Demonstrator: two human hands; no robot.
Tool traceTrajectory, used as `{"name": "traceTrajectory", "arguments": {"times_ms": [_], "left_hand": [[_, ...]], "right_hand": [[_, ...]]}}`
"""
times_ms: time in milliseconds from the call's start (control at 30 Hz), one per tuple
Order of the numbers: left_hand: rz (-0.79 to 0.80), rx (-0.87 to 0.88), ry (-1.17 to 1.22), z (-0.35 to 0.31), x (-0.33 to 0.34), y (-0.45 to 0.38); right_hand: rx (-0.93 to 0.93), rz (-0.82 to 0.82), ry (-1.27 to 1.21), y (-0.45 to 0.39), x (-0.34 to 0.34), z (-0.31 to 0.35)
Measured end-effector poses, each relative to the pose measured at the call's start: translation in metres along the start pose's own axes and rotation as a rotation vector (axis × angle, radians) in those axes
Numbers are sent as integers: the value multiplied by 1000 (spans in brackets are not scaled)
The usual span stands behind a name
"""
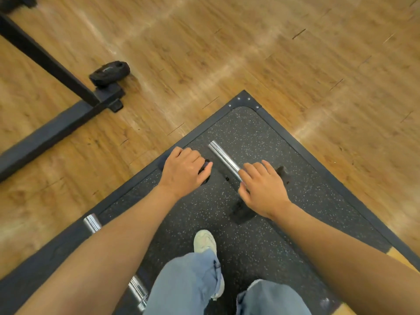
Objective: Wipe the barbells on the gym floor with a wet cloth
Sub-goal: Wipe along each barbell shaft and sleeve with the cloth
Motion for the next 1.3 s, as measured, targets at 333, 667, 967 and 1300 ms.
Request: {"name": "traceTrajectory", "arguments": {"times_ms": [333, 667, 967, 1300], "left_hand": [[-19, -151, -64, 29, -134, 21], [-102, -274, -147, 70, -225, 59], [-153, -479, -242, 78, -265, 114], [-150, -855, -413, 90, -278, 183]], "right_hand": [[-236, -102, -27, -57, -120, 67], [-445, -85, 9, -122, -188, 146], [-694, -115, -8, -148, -200, 212], [-1023, -132, 16, -185, -192, 281]]}}
Point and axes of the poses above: each hand's wrist, its own y-axis away from the middle knuckle, its own x-axis out of the palm, z = x × y, the point moved 6 cm from there along -y, towards the middle knuckle, and after that the axes turned 14 degrees about y, right-handed, at the moved point
